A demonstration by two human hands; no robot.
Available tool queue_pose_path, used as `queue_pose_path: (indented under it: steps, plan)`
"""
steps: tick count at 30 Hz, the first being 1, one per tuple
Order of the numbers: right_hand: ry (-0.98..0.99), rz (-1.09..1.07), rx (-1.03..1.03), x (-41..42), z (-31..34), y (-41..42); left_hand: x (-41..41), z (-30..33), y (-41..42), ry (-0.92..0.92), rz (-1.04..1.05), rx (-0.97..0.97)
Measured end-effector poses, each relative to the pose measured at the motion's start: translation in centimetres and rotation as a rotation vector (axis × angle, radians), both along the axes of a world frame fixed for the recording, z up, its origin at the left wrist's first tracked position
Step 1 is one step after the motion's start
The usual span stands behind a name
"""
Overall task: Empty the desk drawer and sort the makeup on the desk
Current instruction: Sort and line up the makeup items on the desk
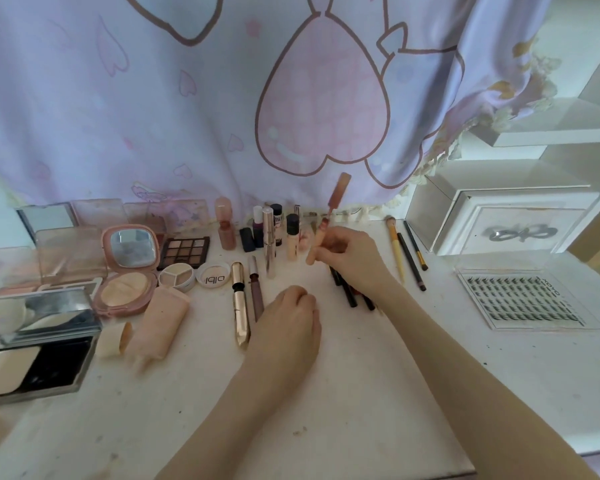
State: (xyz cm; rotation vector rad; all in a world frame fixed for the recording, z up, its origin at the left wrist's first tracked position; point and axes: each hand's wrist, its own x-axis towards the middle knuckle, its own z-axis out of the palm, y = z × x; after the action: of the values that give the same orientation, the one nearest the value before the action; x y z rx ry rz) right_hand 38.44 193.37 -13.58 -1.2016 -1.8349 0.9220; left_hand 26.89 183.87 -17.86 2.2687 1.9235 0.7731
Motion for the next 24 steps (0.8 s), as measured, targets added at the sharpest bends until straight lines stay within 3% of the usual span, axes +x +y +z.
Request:
queue_pose_path:
  steps: [6, 20, 24]
  plan:
    - [-0.233, 0.08, -0.006, -2.0, 0.0, 0.9, 0.4, -0.6, 0.3, 0.235, 0.068, -0.036]
    - [-0.351, 0.107, 0.05, -2.0, -0.8, 0.4, 0.2, -0.3, 0.2, 0.255, 0.034, -0.152]
    - [-0.298, 0.035, 0.072, -0.9, -0.9, 0.1, 0.0, -0.3, 0.1, 0.252, 0.047, -0.12]
